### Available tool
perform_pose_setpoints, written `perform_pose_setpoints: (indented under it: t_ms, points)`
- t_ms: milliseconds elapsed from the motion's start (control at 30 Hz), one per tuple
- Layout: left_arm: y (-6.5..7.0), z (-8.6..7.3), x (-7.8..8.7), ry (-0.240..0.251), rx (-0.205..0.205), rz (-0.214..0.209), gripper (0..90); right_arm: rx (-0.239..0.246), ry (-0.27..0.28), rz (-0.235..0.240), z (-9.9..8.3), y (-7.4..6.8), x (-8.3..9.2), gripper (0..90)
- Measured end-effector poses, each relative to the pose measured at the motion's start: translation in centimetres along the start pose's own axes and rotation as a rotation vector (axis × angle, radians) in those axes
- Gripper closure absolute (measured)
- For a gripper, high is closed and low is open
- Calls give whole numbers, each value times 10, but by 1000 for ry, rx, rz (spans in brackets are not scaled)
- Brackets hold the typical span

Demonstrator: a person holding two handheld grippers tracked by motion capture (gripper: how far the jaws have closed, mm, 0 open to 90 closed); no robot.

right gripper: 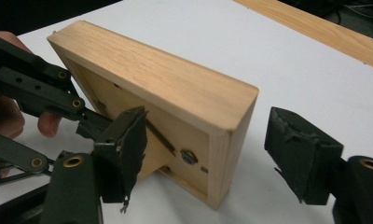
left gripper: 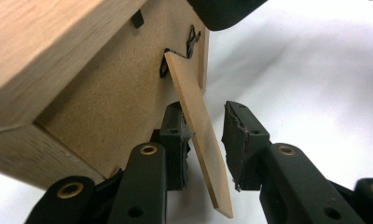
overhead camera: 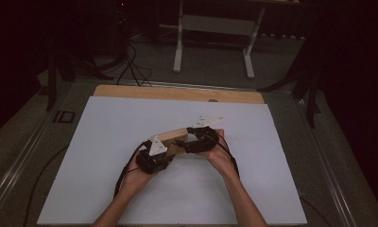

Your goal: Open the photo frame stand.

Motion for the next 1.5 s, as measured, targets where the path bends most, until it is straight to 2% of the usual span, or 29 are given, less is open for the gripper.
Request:
perform_pose_setpoints:
  t_ms: [100,367,500,633,900,967,1067,1267,1500]
  points:
    - [0,-1,0,-3,3,-3,696,9,2,13,0,-1,-2,279]
    - [-4,-9,6,-12,22,-13,676,75,16,60,3,-8,-4,270]
    - [-10,-9,9,-3,53,-19,662,104,-3,29,2,-9,-3,297]
    - [-10,-9,9,-3,56,-24,650,134,-25,4,0,-12,-1,314]
    - [-11,-9,11,5,67,-42,650,160,-36,16,-2,-20,6,347]
    - [-9,-9,11,4,55,-57,659,172,-32,12,-3,-23,8,382]
    - [-7,-9,10,-2,39,-56,694,193,-13,-3,-2,-26,10,439]
    - [-4,-4,8,3,13,-41,792,181,-3,-12,-8,-24,15,533]
    - [-6,-1,2,-10,-18,-11,802,194,3,-46,-10,-24,18,540]
Point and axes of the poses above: each handheld gripper's, and its own axes: x roughly backward along the jaws, z roughly out of its top, y roughly to its right, the point moved 10 cm from there along -x, roughly forward along the jaws, and after that the axes turned 11 degrees about z, right-handed, at the moved point
